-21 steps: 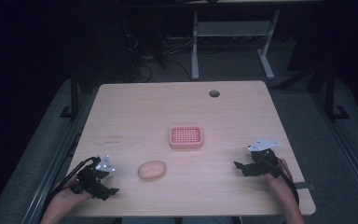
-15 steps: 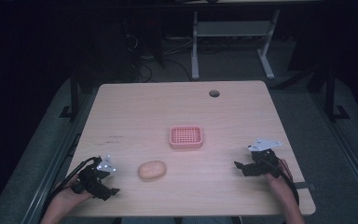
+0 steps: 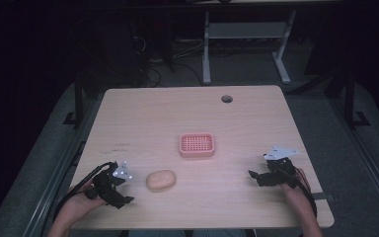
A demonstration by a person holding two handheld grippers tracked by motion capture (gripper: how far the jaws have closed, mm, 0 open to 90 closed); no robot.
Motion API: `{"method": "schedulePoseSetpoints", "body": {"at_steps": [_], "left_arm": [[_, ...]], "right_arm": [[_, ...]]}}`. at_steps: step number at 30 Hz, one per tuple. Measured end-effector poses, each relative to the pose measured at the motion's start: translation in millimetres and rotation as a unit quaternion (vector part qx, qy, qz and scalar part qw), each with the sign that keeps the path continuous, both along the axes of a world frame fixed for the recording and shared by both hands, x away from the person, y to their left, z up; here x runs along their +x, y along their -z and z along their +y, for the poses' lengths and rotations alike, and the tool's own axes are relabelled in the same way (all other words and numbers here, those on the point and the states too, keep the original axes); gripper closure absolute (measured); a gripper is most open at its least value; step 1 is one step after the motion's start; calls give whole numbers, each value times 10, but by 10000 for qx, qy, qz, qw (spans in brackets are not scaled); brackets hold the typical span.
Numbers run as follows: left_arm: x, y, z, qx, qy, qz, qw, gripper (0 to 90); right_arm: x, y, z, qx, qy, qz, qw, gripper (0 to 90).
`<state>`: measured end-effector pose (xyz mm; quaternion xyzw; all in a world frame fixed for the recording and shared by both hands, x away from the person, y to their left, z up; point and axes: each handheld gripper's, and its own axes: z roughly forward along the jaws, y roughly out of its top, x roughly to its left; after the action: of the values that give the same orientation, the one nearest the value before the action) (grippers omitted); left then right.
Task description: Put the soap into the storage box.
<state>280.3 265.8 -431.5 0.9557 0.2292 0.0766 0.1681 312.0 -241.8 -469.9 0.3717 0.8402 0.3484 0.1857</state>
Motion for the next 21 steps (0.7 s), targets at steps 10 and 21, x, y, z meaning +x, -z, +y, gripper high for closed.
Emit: {"method": "schedulePoseSetpoints", "body": {"at_steps": [10,21], "left_arm": [[41,-26,-84,35,89,1,10000,218],[88,-47,-192,40,192,4,9998,214]], "right_arm": [[-1,2,-1,15,3,18,10000,139],[-1,2,-1,25,2,18,10000,139]]}}
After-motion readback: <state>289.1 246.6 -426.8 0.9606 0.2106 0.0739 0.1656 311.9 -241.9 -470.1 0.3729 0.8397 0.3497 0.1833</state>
